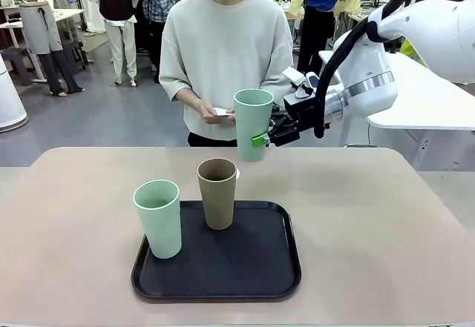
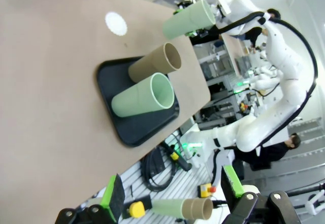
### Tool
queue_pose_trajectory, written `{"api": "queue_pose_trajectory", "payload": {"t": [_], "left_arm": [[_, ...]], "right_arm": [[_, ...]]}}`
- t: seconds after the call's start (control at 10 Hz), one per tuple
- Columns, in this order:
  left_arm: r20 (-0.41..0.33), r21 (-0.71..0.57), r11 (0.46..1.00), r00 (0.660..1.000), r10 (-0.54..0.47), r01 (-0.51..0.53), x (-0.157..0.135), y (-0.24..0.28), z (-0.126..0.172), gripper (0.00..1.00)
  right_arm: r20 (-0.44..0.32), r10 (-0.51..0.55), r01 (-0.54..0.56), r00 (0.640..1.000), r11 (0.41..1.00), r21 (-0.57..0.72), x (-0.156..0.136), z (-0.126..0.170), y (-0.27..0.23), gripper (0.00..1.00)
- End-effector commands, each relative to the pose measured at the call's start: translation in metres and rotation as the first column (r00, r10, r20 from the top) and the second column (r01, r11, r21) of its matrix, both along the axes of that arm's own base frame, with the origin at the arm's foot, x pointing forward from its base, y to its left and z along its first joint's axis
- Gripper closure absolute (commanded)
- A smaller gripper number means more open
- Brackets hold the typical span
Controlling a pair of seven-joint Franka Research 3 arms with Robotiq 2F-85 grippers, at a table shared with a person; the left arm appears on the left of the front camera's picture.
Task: Place coasters on the table and set cups on them.
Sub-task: Pick up one Reusable plastic cup and place it on a coaster set by the human.
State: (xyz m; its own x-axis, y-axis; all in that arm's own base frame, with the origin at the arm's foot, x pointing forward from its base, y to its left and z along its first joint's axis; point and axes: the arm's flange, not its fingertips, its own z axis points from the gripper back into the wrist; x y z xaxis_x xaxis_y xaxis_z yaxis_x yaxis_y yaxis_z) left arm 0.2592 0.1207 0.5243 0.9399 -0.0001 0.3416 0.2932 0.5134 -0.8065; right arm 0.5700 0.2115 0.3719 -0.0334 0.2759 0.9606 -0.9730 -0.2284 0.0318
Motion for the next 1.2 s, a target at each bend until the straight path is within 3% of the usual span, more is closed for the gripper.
{"api": "queue_pose_trajectory", "payload": {"t": [0.0, 0.2, 0.3, 0.7, 1.1], "left_arm": [[0.003, -0.013, 1.0, 1.0, -0.004, 0.004, -0.002, 0.001, 0.001, 0.0], [0.003, -0.013, 1.0, 1.0, -0.004, 0.004, -0.002, 0.001, 0.001, 0.0], [0.003, -0.013, 1.0, 1.0, -0.004, 0.004, -0.002, 0.001, 0.001, 0.0], [0.003, -0.013, 1.0, 1.0, -0.004, 0.004, -0.002, 0.001, 0.001, 0.0], [0.003, -0.013, 1.0, 1.0, -0.004, 0.004, -0.002, 0.001, 0.001, 0.0]], "right_arm": [[0.023, 0.001, -0.001, 1.0, 1.0, 0.018, 0.012, -0.014, 0.014, 0.17], [0.004, -0.054, 0.054, 0.999, 0.998, 0.019, 0.019, -0.021, 0.02, 0.17], [-0.002, 0.005, -0.005, 1.0, 1.0, -0.003, 0.004, -0.015, 0.008, 0.17], [-0.002, 0.005, -0.005, 1.0, 1.0, -0.003, 0.004, -0.015, 0.008, 0.17], [0.038, 0.003, -0.003, 0.999, 1.0, 0.006, 0.027, -0.027, 0.022, 0.17]]}}
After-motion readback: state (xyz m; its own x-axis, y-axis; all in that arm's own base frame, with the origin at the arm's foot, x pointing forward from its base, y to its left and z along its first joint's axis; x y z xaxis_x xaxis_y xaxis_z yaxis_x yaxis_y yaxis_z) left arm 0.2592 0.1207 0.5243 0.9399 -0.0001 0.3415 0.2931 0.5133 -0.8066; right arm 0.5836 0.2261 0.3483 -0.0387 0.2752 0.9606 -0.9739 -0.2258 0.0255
